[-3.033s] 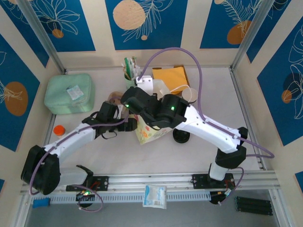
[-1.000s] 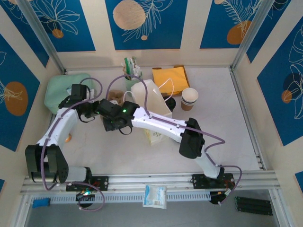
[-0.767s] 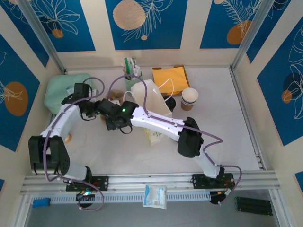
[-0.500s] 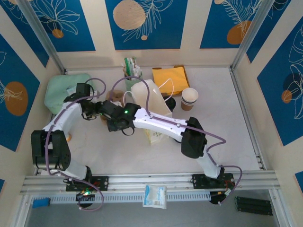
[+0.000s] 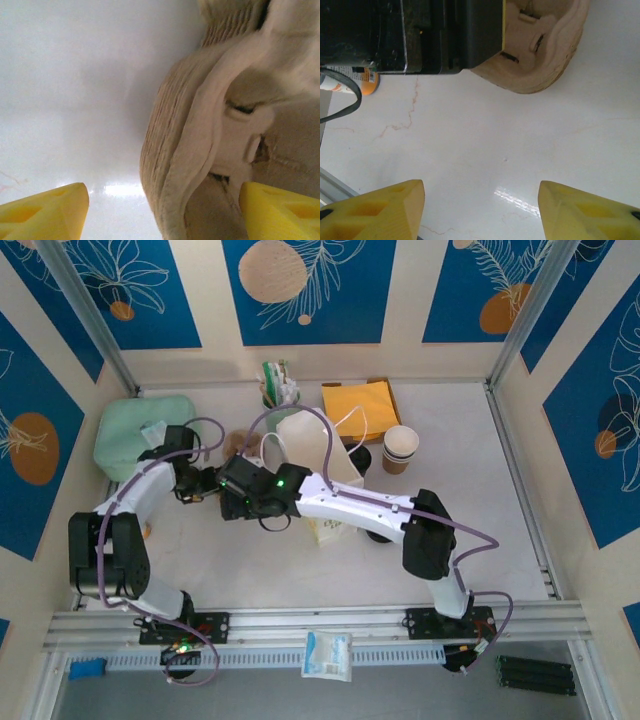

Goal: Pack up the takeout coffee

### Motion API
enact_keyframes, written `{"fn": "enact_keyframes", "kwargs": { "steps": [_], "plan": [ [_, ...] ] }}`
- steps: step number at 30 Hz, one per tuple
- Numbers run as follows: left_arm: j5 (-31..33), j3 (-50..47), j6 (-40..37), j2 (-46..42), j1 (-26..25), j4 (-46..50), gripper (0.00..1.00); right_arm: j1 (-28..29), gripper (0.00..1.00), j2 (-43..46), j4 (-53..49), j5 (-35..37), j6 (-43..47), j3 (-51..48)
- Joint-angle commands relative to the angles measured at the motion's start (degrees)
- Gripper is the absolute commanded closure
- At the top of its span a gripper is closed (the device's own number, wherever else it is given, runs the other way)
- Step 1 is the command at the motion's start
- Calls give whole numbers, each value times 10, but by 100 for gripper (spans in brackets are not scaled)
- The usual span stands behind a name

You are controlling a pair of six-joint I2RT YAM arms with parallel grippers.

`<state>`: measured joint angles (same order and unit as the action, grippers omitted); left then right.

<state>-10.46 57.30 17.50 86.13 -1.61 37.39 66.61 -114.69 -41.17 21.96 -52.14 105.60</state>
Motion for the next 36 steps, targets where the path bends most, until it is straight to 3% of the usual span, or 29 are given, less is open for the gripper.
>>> {"fn": "enact_keyframes", "kwargs": {
  "steps": [1,14,19,26,36],
  "plan": [
    [-8,-26,25,-41,6,15,23,5,38,20,20,-13,-24,-10],
    [-99,-175,151,-232,3,-9,30,-6,38,40,34,-4,-34,-49],
    [-73,-170,170,-298,5,9,27,-5,39,27,41,2,-74,-48],
    [-34,-100,127,-224,6,8,24,-12,46,-2,30,27,-141,-37],
    [-39,-61,86,-137,7,-20,36,-16,51,-52,14,62,-162,0]
  ]
}}
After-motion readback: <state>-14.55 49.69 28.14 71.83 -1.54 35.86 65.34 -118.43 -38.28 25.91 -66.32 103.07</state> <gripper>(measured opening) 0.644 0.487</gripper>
